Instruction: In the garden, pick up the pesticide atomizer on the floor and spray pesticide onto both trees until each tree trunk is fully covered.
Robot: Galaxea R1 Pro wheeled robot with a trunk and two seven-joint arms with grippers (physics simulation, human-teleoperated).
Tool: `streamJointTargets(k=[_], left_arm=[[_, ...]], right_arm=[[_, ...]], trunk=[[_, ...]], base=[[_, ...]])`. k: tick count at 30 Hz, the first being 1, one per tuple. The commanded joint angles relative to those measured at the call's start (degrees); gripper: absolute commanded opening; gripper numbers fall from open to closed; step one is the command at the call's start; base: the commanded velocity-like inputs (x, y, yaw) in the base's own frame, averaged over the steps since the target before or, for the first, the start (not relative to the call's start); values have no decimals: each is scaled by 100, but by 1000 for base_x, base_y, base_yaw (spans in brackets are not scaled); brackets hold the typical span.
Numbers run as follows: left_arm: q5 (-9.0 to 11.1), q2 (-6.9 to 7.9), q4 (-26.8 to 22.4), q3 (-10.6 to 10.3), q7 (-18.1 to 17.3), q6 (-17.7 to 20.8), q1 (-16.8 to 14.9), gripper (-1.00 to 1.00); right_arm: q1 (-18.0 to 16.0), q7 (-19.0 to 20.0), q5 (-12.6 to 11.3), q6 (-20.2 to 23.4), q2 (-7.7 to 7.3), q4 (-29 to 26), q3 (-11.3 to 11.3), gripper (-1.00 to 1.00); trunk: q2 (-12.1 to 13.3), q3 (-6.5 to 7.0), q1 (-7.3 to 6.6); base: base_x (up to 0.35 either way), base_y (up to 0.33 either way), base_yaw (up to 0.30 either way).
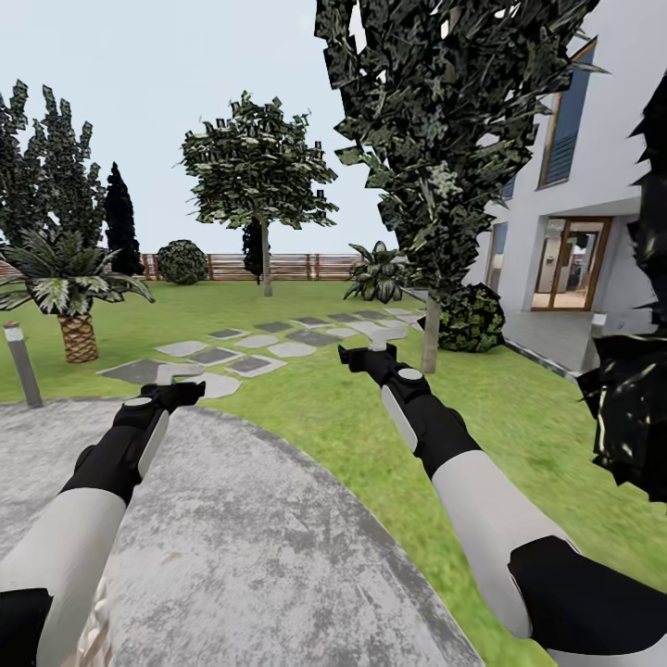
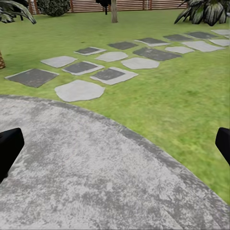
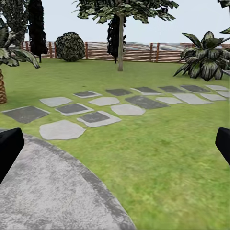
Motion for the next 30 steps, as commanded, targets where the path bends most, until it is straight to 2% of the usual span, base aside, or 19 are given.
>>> streamJointTargets(k=[1,15,25,30], left_arm=[[0,0,0,-1,0,0,0,100],[3,0,4,3,0,0,1,100],[9,0,-1,3,0,0,3,100],[9,0,1,3,0,0,2,100]], right_arm=[[2,0,-1,0,0,0,0,100],[-1,0,-1,0,0,-2,0,100],[3,0,-1,0,0,-8,0,100],[-1,0,-1,0,0,-1,0,100]], trunk=[[0,0,0],[0,0,0],[0,0,0],[0,0,0]], base=[[335,0,0],[332,0,0],[82,0,0],[206,39,0]])
